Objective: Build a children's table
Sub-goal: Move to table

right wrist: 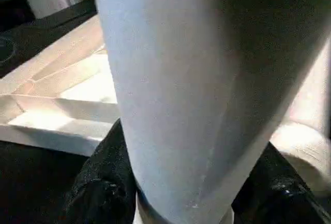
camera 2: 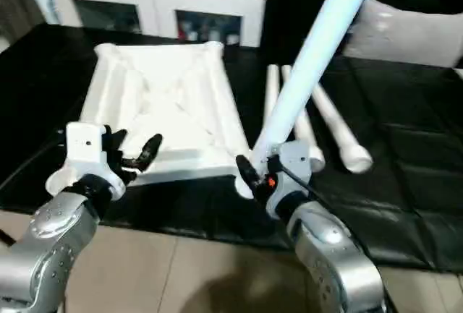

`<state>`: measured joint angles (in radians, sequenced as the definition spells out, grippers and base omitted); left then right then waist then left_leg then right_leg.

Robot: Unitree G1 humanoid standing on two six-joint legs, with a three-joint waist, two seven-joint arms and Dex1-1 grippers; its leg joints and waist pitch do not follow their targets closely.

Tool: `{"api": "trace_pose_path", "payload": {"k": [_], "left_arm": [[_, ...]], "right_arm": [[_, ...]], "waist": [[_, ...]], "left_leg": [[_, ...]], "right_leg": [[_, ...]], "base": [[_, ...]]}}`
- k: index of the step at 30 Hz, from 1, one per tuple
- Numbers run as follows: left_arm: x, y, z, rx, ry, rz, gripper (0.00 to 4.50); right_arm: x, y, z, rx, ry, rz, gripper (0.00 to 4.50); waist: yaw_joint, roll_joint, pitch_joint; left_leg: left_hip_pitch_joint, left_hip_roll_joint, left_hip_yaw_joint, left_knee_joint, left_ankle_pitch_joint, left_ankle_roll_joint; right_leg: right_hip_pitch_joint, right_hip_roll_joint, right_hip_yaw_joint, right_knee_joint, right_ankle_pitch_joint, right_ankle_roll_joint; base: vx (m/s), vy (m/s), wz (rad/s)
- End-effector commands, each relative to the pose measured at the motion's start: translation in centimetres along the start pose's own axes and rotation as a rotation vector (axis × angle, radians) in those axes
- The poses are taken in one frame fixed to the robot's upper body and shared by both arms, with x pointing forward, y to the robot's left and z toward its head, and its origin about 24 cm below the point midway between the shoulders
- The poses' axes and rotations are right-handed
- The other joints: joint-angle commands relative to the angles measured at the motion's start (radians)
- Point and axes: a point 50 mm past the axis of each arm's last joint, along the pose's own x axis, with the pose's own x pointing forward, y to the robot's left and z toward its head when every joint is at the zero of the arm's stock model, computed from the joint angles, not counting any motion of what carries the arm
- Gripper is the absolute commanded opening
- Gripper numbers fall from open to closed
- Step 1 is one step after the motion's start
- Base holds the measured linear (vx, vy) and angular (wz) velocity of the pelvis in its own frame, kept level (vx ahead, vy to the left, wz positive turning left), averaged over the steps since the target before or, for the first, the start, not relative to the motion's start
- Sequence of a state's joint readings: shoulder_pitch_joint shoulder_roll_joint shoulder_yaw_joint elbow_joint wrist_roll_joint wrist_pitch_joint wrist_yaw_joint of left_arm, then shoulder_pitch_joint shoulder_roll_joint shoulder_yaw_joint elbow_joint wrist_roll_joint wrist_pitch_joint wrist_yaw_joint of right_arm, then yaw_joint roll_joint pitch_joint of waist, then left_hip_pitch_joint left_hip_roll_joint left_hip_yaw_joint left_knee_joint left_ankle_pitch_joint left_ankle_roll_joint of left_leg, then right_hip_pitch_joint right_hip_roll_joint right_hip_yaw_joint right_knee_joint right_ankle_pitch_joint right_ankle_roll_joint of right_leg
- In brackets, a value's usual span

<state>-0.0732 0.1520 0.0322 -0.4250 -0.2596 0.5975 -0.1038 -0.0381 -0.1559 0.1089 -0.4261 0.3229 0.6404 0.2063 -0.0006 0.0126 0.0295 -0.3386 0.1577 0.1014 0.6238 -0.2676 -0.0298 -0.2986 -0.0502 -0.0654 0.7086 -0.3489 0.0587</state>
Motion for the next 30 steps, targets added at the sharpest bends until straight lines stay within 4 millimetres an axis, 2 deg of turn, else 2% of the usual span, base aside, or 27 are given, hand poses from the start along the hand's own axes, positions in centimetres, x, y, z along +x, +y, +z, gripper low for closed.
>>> {"api": "trace_pose_path", "payload": {"k": [1,2,3,4,5,6,7,8,9,10,11,12,13,14,15,16,17,18,19,20,21,22,23,24,26,29,30], "left_arm": [[0.05,-0.59,0.38,0.003,-0.016,-0.027,3.89],[0.04,-0.61,0.38,0.002,-0.017,-0.027,3.89],[0.02,-0.66,0.38,0.0,-0.018,-0.026,3.89],[0.0,-0.67,0.37,0.0,-0.018,-0.025,3.89],[-0.03,-0.66,0.36,0.002,-0.017,-0.024,3.89],[-0.08,-0.64,0.35,0.002,-0.017,-0.023,3.89],[-0.11,-0.61,0.34,0.004,-0.015,-0.021,3.89],[-0.16,-0.57,0.34,0.005,-0.015,-0.019,3.89],[-0.19,-0.54,0.34,0.005,-0.016,-0.018,3.89],[-0.24,-0.48,0.36,0.006,-0.016,-0.016,3.89],[-0.35,-0.41,0.4,0.006,-0.017,-0.014,3.89],[-0.37,-0.39,0.41,0.006,-0.017,-0.014,3.89],[-0.39,-0.33,0.38,0.007,-0.012,-0.009,3.89],[-0.42,-0.25,0.33,0.008,-0.006,-0.003,3.89],[-0.42,-0.25,0.32,0.008,-0.005,-0.002,3.89],[-0.43,-0.18,0.3,0.014,-0.003,0.0,3.89],[-0.42,-0.23,0.39,0.007,-0.016,-0.007,3.89],[-0.42,-0.24,0.38,0.006,-0.014,-0.013,3.89],[-0.43,-0.25,0.37,0.007,-0.011,-0.016,3.89],[-0.41,-0.18,0.27,0.014,0.001,-0.02,3.89],[-0.41,-0.14,0.22,0.018,0.007,-0.021,3.89],[-0.41,-0.1,0.19,0.019,0.011,-0.022,3.89],[-0.36,-0.01,0.2,0.019,0.012,-0.025,3.89],[-0.33,0.02,0.24,0.016,0.011,-0.03,3.89],[-0.25,0.07,0.32,0.012,0.012,-0.037,3.89],[-0.17,0.04,0.34,0.022,0.014,-0.04,3.89],[-0.17,0.04,0.34,0.022,0.014,-0.04,3.89]], "right_arm": [[-0.52,-0.53,0.05,-0.011,-0.004,-0.019,1.9],[-0.52,-0.54,0.05,-0.011,-0.004,-0.019,1.9],[-0.53,-0.55,0.05,-0.012,-0.003,-0.015,1.9],[-0.52,-0.54,0.06,-0.014,-0.002,-0.013,1.9],[-0.5,-0.52,0.07,-0.015,-0.001,-0.011,1.9],[-0.46,-0.52,0.07,-0.015,0.001,-0.009,1.9],[-0.43,-0.5,0.06,-0.016,0.002,-0.007,1.9],[-0.41,-0.48,0.06,-0.014,0.001,-0.004,1.9],[-0.4,-0.46,0.05,-0.012,0.001,-0.002,1.9],[-0.36,-0.44,0.04,-0.012,0.002,-0.001,1.9],[-0.35,-0.41,0.02,-0.011,0.001,0.001,1.9],[-0.35,-0.41,0.01,-0.011,0.001,0.002,1.9],[-0.34,-0.38,0.02,-0.011,0.0,0.004,1.9],[-0.33,-0.34,0.02,-0.012,-0.001,0.007,1.9],[-0.33,-0.34,0.02,-0.012,0.0,0.008,1.9],[-0.3,-0.25,0.0,-0.011,0.0,0.015,1.9],[-0.3,-0.22,0.01,-0.01,-0.001,0.016,1.9],[-0.29,-0.24,0.02,-0.006,-0.002,0.013,1.9],[-0.27,-0.26,0.02,-0.003,-0.003,0.011,1.9],[-0.24,-0.3,0.03,-0.005,-0.005,0.006,1.9],[-0.23,-0.31,0.03,-0.007,-0.006,0.003,1.9],[-0.23,-0.37,0.03,-0.008,-0.007,-0.003,1.9],[-0.22,-0.47,0.05,-0.001,-0.013,-0.009,1.9],[-0.23,-0.5,0.09,0.005,-0.018,-0.011,1.9],[-0.28,-0.57,0.22,0.024,-0.03,-0.01,1.9],[-0.37,-0.58,0.17,0.021,-0.025,-0.009,1.9],[-0.37,-0.58,0.17,0.021,-0.025,-0.009,1.9]], "waist": [[-0.045,0.01,-0.075],[-0.046,0.003,-0.059],[-0.037,-0.021,-0.045],[-0.017,-0.06,-0.035],[0.011,-0.079,-0.035],[0.023,-0.076,-0.032],[0.024,-0.077,-0.028],[0.021,-0.061,-0.016],[0.016,-0.051,-0.015],[0.003,-0.028,-0.003],[-0.024,-0.001,0.006],[-0.031,0.011,0.003],[-0.054,0.016,-0.011],[-0.066,0.021,-0.023],[-0.068,0.023,-0.027],[-0.058,0.016,-0.036],[-0.044,0.001,-0.058],[-0.033,0.007,-0.058],[-0.034,-0.005,-0.074],[-0.028,0.002,-0.08],[-0.026,0.0,-0.076],[-0.019,0.003,-0.064],[-0.012,0.001,-0.053],[-0.008,0.006,-0.049],[-0.001,0.002,-0.032],[0.005,-0.004,-0.017],[0.007,-0.003,-0.014]], "left_leg": [[0.196,0.22,-0.169,-0.056,0.557,0.6],[0.117,0.144,-0.075,-0.074,0.483,0.541],[0.07,0.082,-0.014,-0.076,0.333,0.466],[0.03,-0.034,0.064,-0.056,-0.036,0.301],[-0.021,-0.065,0.044,0.067,-0.147,0.192],[-0.036,-0.04,0.013,0.094,-0.106,0.147],[-0.056,-0.027,-0.003,0.111,-0.061,0.085],[-0.064,-0.008,-0.014,0.093,-0.035,0.059],[-0.059,0.002,-0.015,0.067,-0.022,0.055],[-0.037,0.016,-0.006,0.001,-0.06,0.036],[-0.01,0.045,-0.024,-0.071,-0.286,0.005],[0.014,0.052,-0.037,-0.083,-0.417,-0.011],[0.072,0.076,-0.063,-0.109,-0.57,-0.033],[0.069,0.079,-0.081,-0.117,-0.44,0.013],[0.061,0.072,-0.08,-0.108,-0.307,0.057],[0.031,0.046,-0.052,-0.074,-0.05,0.12],[-0.018,0.016,-0.027,-0.032,0.261,0.156],[-0.028,0.019,-0.029,-0.032,0.367,0.152],[-0.023,0.023,-0.036,-0.019,0.578,0.124],[-0.01,0.015,-0.036,-0.006,0.717,0.087],[-0.009,0.014,-0.033,-0.009,0.71,0.069],[-0.016,0.019,-0.024,-0.023,0.573,0.032],[-0.017,0.032,-0.018,-0.04,0.366,0.0],[-0.017,0.036,-0.017,-0.048,0.266,-0.016],[-0.014,0.051,-0.01,-0.072,-0.006,-0.049],[-0.006,0.055,0.0,-0.091,-0.205,-0.059],[-0.004,0.054,0.001,-0.092,-0.232,-0.062]], "right_leg": [[-0.178,-0.083,0.042,0.044,-0.047,0.071],[-0.161,-0.066,0.042,0.031,0.091,0.04],[-0.125,-0.056,0.046,-0.033,0.183,-0.007],[-0.056,-0.054,0.084,-0.148,0.159,-0.039],[0.027,-0.153,0.187,-0.224,-0.386,-0.047],[0.044,-0.198,0.195,-0.234,-0.537,-0.092],[0.041,-0.184,0.191,-0.228,-0.602,-0.138],[0.037,-0.186,0.169,-0.231,-0.573,-0.207],[0.028,-0.173,0.145,-0.23,-0.556,-0.236],[0.015,-0.129,0.082,-0.232,-0.581,-0.249],[-0.009,-0.059,0.035,-0.194,-0.48,-0.22],[-0.023,-0.038,0.025,-0.174,-0.432,-0.213],[-0.042,-0.026,0.019,-0.142,-0.279,-0.223],[-0.03,-0.034,0.018,-0.124,-0.044,-0.233],[-0.029,-0.044,0.018,-0.121,0.061,-0.233],[-0.012,-0.071,0.031,-0.135,0.228,-0.244],[0.03,-0.088,0.055,-0.117,0.48,-0.257],[0.029,-0.091,0.058,-0.112,0.564,-0.248],[0.024,-0.081,0.058,-0.094,0.736,-0.233],[0.01,-0.064,0.059,-0.083,0.823,-0.22],[0.005,-0.061,0.058,-0.093,0.796,-0.214],[0.004,-0.071,0.059,-0.105,0.684,-0.215],[0.005,-0.079,0.062,-0.121,0.524,-0.224],[0.006,-0.083,0.063,-0.127,0.447,-0.232],[0.001,-0.088,0.069,-0.142,0.219,-0.257],[-0.012,-0.089,0.076,-0.164,-0.052,-0.237],[-0.017,-0.09,0.077,-0.169,-0.108,-0.227]], "base": [[0.17,-0.082,-0.02],[0.08,-0.052,-0.04],[0.045,-0.052,0.03],[0.036,-0.077,-0.07],[0.036,-0.077,-0.07],[0.037,-0.076,-0.14],[0.0,0.0,0.0],[0.0,0.0,0.0],[0.054,0.007,-0.09],[0.063,0.063,-0.1],[0.063,0.063,-0.1],[0.062,0.085,0.04],[0.079,0.063,0.08],[0.079,0.063,0.08],[0.098,0.05,-0.01],[0.072,0.032,0.0],[0.072,0.032,0.0],[0.0,0.0,0.0],[0.075,0.009,0.01],[0.075,0.009,0.01],[0.087,-0.009,0.0],[0.0,0.0,0.0],[0.0,0.0,0.0],[-0.055,-0.035,0.01],[-0.076,-0.033,0.01],[-0.08,-0.034,0.01],[-0.084,-0.034,-0.01]]}}
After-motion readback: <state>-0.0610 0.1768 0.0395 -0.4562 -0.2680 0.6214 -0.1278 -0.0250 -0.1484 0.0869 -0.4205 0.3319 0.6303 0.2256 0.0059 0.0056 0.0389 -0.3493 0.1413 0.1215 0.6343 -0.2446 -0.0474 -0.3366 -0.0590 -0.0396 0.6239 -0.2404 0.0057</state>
